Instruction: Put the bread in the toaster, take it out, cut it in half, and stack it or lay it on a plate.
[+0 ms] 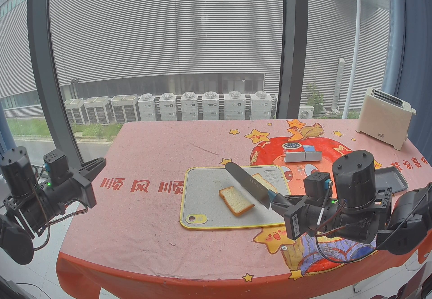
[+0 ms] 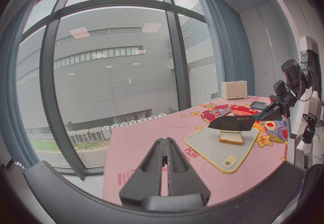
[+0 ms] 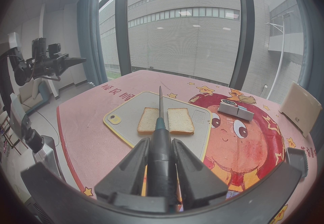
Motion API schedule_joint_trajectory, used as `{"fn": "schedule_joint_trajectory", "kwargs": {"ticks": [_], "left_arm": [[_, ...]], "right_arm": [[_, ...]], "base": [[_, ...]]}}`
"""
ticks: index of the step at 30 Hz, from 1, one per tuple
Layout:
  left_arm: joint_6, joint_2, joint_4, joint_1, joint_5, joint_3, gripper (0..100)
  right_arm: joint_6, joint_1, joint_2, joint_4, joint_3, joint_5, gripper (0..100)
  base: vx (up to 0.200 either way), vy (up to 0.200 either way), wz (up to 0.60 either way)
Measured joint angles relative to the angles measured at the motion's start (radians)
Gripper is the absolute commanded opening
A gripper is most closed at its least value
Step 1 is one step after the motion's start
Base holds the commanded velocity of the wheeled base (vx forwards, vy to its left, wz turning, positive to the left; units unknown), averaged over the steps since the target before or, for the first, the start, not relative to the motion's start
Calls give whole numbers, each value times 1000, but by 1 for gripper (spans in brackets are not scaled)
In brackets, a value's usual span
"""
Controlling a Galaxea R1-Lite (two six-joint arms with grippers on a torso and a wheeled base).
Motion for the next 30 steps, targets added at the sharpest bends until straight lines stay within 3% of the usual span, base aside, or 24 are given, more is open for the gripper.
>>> {"fn": "schedule_joint_trajectory", "kwargs": {"ticks": [7,12,16,23,30], "left_arm": [[65,-103,-29,83,-4,123,0],[71,-151,-118,109,-3,211,0],[69,-199,-122,121,4,232,0],[67,-314,-1,174,8,239,0],[69,-553,256,184,7,239,0]], "right_arm": [[1,7,3,0,-8,-24,0],[1,13,3,0,-8,-27,0],[1,16,3,0,-5,-28,0],[0,17,0,0,-3,-27,0],[0,19,-1,0,-3,-27,0]], "base": [[0,0,0],[0,0,0],[0,0,0],[0,0,0],[0,0,0]]}}
